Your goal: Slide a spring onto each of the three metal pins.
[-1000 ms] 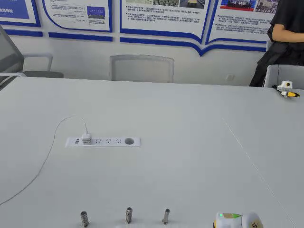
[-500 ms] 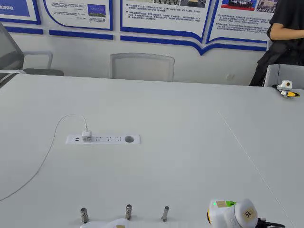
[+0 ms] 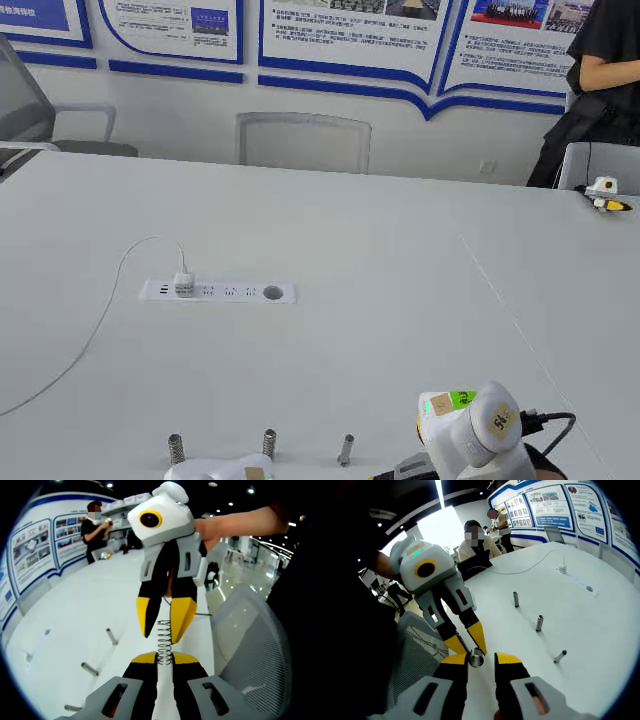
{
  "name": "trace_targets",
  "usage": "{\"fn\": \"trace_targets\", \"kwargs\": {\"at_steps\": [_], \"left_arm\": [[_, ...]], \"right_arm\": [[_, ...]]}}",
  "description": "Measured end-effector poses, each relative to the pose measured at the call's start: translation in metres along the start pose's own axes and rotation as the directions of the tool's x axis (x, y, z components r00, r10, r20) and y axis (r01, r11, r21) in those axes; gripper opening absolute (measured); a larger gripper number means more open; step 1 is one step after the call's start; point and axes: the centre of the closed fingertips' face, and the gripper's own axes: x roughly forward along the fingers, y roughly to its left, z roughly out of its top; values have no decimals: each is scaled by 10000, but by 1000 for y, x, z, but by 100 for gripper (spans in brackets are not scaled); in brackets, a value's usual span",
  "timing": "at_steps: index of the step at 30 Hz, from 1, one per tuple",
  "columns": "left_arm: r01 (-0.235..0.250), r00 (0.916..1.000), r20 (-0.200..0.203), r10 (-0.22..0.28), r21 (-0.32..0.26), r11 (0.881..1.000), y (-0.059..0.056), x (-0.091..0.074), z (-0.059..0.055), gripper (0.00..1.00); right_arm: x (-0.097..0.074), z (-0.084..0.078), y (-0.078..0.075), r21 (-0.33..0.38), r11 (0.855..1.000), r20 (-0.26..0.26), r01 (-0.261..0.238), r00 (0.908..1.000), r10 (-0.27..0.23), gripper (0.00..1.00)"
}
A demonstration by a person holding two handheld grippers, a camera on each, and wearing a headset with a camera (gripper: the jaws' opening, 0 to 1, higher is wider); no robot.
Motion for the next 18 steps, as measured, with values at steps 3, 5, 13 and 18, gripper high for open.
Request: {"fn": "trace_targets", "kwargs": {"at_steps": [3,5,13,18], "left_arm": [[16,9998,189,-14,-68,10000,1,0,5,9],[102,9995,285,-98,-129,9999,0,1,7,9],[175,9990,405,-172,-60,9998,-1,1,13,9],[214,9987,468,-212,-28,9998,-2,-1,15,9]], "right_arm": [[-2,-5,1,-512,9986,-666,-163,9977,129,22],[-2,-5,-1,-758,9970,-804,-183,9967,122,22],[-3,6,8,-1307,9898,-779,-574,9958,475,21],[1,-2,10,-1601,9839,-1299,-799,9898,592,20]]}}
